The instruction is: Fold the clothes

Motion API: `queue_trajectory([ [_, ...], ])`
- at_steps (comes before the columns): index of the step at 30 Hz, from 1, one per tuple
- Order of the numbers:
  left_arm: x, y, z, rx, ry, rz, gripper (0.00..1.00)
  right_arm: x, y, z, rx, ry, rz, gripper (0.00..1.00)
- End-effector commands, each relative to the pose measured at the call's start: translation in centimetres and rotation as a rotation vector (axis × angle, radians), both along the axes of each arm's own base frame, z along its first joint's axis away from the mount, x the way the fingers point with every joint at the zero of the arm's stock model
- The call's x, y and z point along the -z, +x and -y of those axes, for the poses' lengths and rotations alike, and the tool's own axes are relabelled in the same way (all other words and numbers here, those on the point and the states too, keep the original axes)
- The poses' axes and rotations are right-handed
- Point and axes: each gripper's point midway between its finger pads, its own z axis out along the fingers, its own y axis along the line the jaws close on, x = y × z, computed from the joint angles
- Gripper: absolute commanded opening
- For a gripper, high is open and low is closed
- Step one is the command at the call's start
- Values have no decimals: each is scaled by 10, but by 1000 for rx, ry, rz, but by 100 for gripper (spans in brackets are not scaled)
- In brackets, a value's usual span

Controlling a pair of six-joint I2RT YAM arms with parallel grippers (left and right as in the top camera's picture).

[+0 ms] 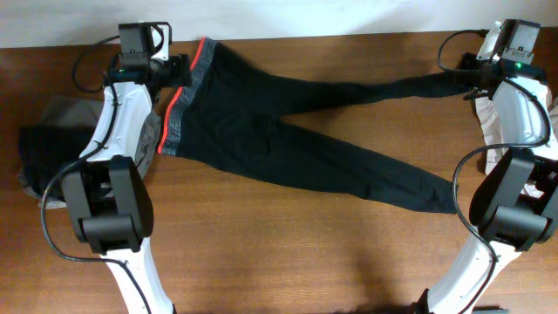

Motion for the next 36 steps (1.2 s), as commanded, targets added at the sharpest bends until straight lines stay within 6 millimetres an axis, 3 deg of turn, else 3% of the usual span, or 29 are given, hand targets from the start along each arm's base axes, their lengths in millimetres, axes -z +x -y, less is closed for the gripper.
queue_trajectory([
  [1, -2, -1, -5, -15, 6, -6, 99, -7, 5, 2, 7, 3, 20, 4],
  [2, -2, -4, -5, -15, 5, -18, 99, -7, 5, 2, 8, 3, 20, 8],
  [3, -1, -9, -3, -10, 2, -36, 99, -7, 4, 1, 8, 4, 16, 30],
  [4, 1, -15, 0, -5, -2, -65, 99, -5, 3, 1, 8, 8, 8, 64],
  [5, 4, -21, 2, -1, -4, -94, 99, -3, 0, 0, 10, 15, -3, 91],
  [6, 7, -28, 3, 2, -5, -124, 99, 0, -3, -2, 19, 33, -20, 97],
  [10, 26, -60, 9, 11, -8, -275, 99, 11, -18, -22, -4, 152, -87, 98],
  [11, 30, -68, 10, 13, -9, -313, 95, 12, -22, -31, -27, 192, -99, 98],
  [14, 37, -88, 15, 27, -9, -400, 84, 5, -36, -61, -105, 332, -130, 98],
  [16, 38, -97, 17, 44, -1, -432, 82, -3, -46, -76, -137, 397, -149, 95],
  [21, 34, -128, 31, 90, 15, -535, 68, -23, -100, -121, -213, 454, -315, 88],
  [24, 28, -136, 35, 124, 35, -550, 57, -30, -130, -147, -271, 467, -416, 84],
  [30, 22, -143, 33, 119, 52, -562, 53, -38, -169, -194, -343, 491, -567, 82],
  [33, 35, -153, 33, 121, 51, -598, 47, -38, -182, -222, -405, 469, -619, 81],
  [36, 54, -161, 32, 121, 51, -625, 46, -33, -188, -227, -358, 391, -664, 82],
])
